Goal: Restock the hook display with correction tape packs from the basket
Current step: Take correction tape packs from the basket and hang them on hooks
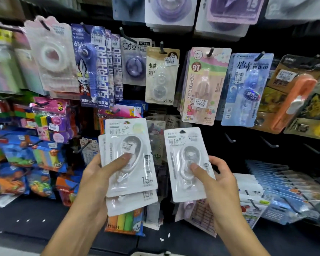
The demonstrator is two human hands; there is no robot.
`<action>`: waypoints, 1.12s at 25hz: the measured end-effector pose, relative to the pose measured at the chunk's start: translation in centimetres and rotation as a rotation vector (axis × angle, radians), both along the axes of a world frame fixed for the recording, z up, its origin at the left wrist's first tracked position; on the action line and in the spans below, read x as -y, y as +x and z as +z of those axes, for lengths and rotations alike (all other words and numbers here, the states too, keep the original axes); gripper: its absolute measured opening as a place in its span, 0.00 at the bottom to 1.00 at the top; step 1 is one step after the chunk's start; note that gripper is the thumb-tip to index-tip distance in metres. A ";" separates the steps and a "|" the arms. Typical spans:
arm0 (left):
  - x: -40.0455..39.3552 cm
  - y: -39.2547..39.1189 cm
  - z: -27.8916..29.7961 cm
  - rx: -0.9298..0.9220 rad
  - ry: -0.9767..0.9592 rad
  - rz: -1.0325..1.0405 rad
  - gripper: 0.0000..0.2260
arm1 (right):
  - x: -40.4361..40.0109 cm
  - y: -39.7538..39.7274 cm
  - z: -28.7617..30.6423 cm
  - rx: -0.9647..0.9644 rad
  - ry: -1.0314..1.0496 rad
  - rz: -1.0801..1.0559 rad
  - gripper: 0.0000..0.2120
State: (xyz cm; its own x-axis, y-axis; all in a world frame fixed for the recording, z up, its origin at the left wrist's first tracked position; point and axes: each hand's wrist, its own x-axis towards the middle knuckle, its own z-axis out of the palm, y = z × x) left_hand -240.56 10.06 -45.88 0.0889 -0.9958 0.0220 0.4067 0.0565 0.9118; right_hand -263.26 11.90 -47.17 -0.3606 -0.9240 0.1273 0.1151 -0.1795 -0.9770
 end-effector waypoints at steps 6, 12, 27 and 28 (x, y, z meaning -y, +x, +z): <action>-0.3 -0.6 -0.3 0.064 -0.060 0.018 0.19 | -0.2 0.5 0.0 0.035 0.015 -0.013 0.13; -0.2 -1.0 -0.6 0.061 -0.086 -0.003 0.23 | 0.0 1.2 -0.3 0.021 0.100 0.024 0.28; 0.4 -0.9 -0.2 0.145 -0.017 0.122 0.12 | 0.1 0.6 0.6 0.101 0.048 0.121 0.13; 0.5 -0.6 -0.1 0.162 -0.038 0.140 0.13 | 0.0 0.4 0.6 0.091 0.044 0.107 0.13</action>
State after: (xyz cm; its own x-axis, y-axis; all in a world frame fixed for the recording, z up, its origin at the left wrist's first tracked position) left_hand -241.17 9.52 -46.01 0.2181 -0.9723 0.0843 0.2409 0.1373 0.9608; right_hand -262.84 11.88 -46.52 -0.2678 -0.9618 0.0574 0.2201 -0.1190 -0.9682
